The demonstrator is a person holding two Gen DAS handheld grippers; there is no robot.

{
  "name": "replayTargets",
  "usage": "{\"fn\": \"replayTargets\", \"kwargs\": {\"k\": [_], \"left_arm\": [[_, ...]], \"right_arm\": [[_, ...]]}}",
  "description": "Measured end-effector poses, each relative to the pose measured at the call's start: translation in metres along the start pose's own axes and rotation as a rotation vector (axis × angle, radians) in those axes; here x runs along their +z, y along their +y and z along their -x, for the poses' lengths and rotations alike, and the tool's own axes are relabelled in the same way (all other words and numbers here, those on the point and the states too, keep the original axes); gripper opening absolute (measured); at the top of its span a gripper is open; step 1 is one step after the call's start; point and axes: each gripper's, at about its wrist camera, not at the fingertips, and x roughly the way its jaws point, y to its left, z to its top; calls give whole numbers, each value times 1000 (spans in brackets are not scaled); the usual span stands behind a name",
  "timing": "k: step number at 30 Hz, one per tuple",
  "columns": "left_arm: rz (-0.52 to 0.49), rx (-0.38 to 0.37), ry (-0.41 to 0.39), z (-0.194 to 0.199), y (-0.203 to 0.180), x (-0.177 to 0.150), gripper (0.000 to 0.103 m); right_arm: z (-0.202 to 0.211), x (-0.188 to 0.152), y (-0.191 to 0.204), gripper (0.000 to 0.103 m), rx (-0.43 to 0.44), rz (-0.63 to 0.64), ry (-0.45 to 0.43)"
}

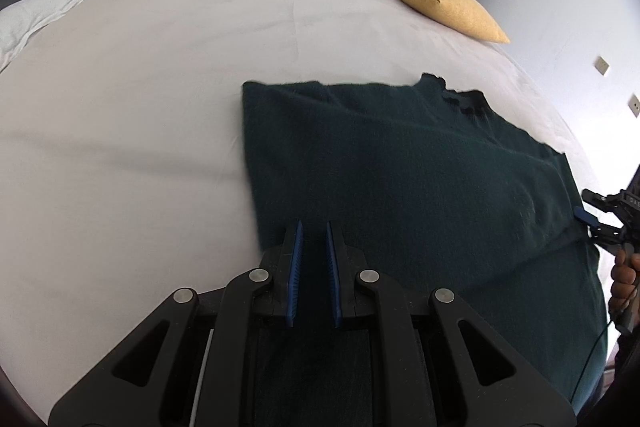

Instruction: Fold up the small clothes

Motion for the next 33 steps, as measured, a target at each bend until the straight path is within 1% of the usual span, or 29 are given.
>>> {"fn": "replayTargets", "kwargs": {"k": [1,2,3,4,5,6,7,9,11,13,15,17,19,20,22,24,25,27,29,31,33], "left_arm": [[4,-1,5,12,1,-8,12],[15,-4,1,23,2,-16,12],[32,-7,-8,36,4,-24,12],[57,-12,-15,51,7,-35,12],[86,-25,-17,66,11,-46,12],[107,-40,-15,77,14,-57,12],[133,-60,-11,92,17,-72,12],[158,-98,-4,112,20,-95,12],[199,-146,23,127,24,-121,12],[245,-174,63,137,29,-148,12],[270,-191,97,148,30,-173,12],[307,-227,131,156,34,-195,12],[345,-258,175,162,39,-214,19],[362,-275,182,164,41,-221,23],[406,-318,192,172,47,-237,31],[440,-349,194,178,50,-245,70],[454,-363,186,182,51,-249,73],[444,-380,191,182,51,-244,74],[432,-406,222,179,49,-245,74],[451,-432,242,172,49,-246,74],[468,-464,272,166,50,-253,73]], "right_arm": [[20,-9,-1,44,-2,16,-23],[38,-19,0,49,-3,35,-45],[54,-25,-2,59,-7,57,-66],[72,-38,-1,64,-14,83,-97],[89,-52,0,73,-16,111,-119],[99,-62,1,80,-12,130,-129],[111,-76,3,82,1,154,-135],[128,-101,5,91,10,192,-128],[137,-121,10,92,-6,238,-119],[150,-138,10,92,-25,285,-120],[157,-150,10,92,-19,295,-116],[160,-162,8,92,-6,290,-109],[163,-170,5,92,-2,283,-95],[164,-173,4,92,5,279,-93],[166,-178,2,92,24,273,-90],[168,-182,2,92,32,262,-90],[168,-182,2,92,43,257,-90],[171,-185,3,92,63,260,-97],[171,-186,4,92,77,267,-96],[173,-186,3,92,85,266,-85],[175,-187,1,89,103,258,-76]]}}
